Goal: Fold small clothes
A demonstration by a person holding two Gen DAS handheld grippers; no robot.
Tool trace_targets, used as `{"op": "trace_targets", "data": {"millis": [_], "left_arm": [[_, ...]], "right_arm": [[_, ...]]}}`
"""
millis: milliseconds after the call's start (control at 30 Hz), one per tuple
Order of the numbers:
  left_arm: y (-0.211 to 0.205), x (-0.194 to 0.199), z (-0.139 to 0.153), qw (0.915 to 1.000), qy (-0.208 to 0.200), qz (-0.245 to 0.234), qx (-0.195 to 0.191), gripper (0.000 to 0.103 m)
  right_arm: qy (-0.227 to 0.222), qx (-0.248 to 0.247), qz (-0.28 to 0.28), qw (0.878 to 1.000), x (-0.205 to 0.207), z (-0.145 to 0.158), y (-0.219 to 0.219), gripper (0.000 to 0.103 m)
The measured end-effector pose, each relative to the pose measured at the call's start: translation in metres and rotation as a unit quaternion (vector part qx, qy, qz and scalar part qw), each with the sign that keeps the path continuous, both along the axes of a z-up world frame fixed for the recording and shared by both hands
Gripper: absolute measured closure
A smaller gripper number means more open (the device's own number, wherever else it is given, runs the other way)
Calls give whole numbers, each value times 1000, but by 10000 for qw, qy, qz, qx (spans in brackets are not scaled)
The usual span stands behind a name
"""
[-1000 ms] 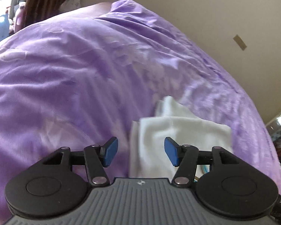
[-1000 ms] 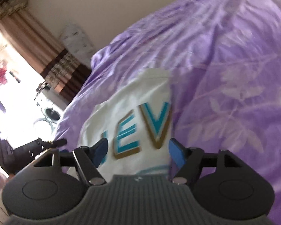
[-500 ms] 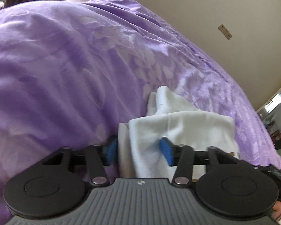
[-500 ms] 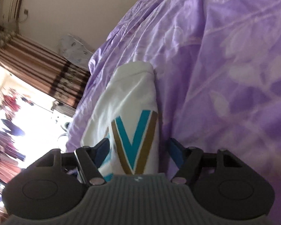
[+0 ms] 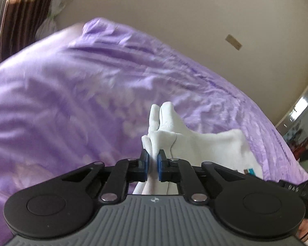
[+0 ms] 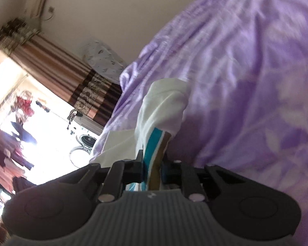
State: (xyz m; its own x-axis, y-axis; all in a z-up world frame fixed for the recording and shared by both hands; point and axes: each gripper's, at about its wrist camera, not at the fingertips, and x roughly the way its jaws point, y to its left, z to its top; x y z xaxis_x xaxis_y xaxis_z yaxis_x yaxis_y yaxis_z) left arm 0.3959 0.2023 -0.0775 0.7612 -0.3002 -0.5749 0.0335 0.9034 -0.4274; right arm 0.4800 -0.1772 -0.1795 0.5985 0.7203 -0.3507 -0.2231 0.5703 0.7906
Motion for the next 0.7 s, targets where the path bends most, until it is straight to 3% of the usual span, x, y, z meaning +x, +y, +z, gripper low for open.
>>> {"op": "trace_targets", "data": {"millis": [267, 500, 700], "left_arm": [[-31, -60, 68, 9969, -734, -87, 268, 95], [-69, -124, 132, 9905, -1283, -315, 389, 96], [-113, -179, 169, 9858, -1433, -640, 605, 96]], "right_arm": [[-761, -114, -64, 9970, -67, 80, -20, 93], [-1569, -217, -414, 9865, -146, 153, -55, 93], [-1807, -306, -769, 9800, -217, 182, -96, 93]]}}
